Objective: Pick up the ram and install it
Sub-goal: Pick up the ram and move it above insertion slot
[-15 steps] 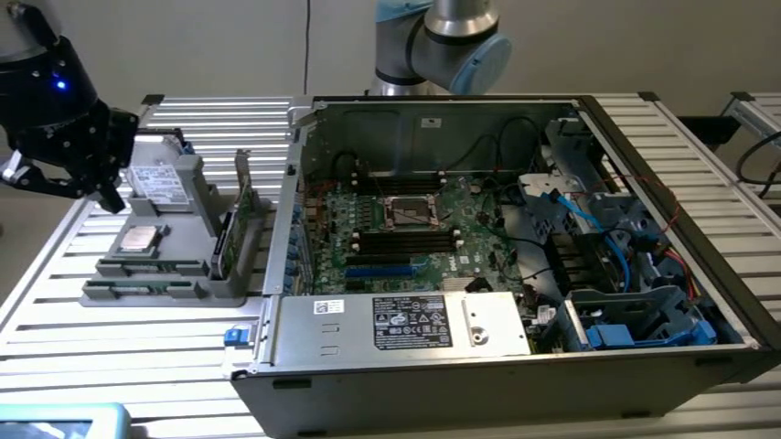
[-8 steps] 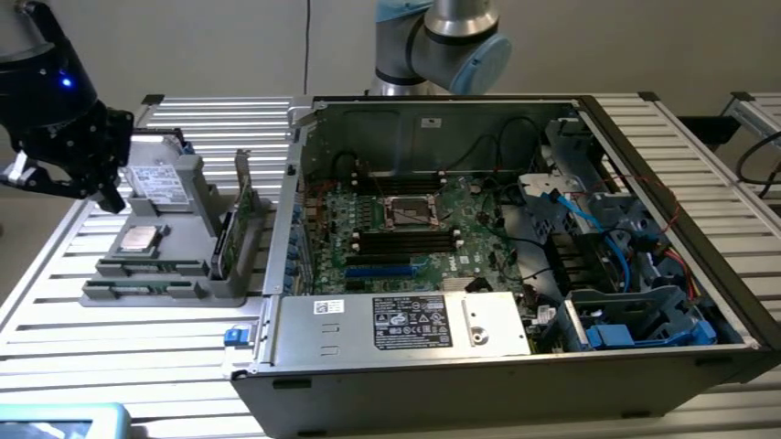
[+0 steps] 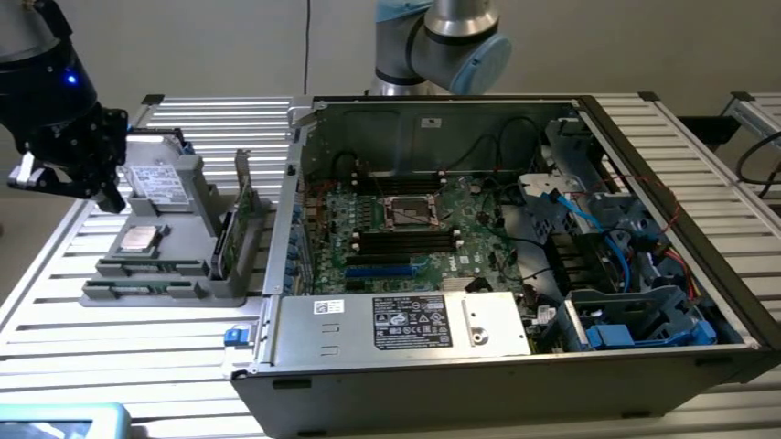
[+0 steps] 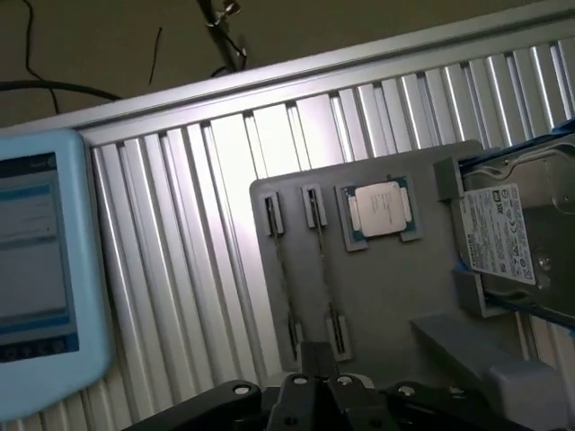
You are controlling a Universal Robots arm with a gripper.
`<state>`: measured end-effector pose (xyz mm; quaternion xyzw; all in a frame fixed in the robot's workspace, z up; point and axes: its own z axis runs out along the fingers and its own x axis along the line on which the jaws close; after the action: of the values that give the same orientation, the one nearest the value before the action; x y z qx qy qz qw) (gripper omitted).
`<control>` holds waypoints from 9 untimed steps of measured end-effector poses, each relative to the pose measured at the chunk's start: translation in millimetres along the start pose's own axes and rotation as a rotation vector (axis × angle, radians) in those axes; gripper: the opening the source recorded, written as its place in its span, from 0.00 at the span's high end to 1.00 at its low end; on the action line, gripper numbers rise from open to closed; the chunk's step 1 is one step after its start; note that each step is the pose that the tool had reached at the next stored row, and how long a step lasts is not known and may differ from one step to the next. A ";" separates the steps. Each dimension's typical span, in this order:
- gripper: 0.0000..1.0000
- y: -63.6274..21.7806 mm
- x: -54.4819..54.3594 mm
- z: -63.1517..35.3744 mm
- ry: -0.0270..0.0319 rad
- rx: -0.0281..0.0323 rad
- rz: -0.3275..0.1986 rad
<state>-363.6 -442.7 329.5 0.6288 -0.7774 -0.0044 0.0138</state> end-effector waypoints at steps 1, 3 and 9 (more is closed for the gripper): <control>0.89 0.0 0.0 0.0 0.0004 0.0004 -0.018; 0.89 0.0 0.0 0.0 0.0011 0.0014 -0.055; 0.89 0.0 0.0 0.1 0.0030 0.0054 -0.163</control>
<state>-363.6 -442.7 329.4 0.6901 -0.7236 -0.0025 0.0128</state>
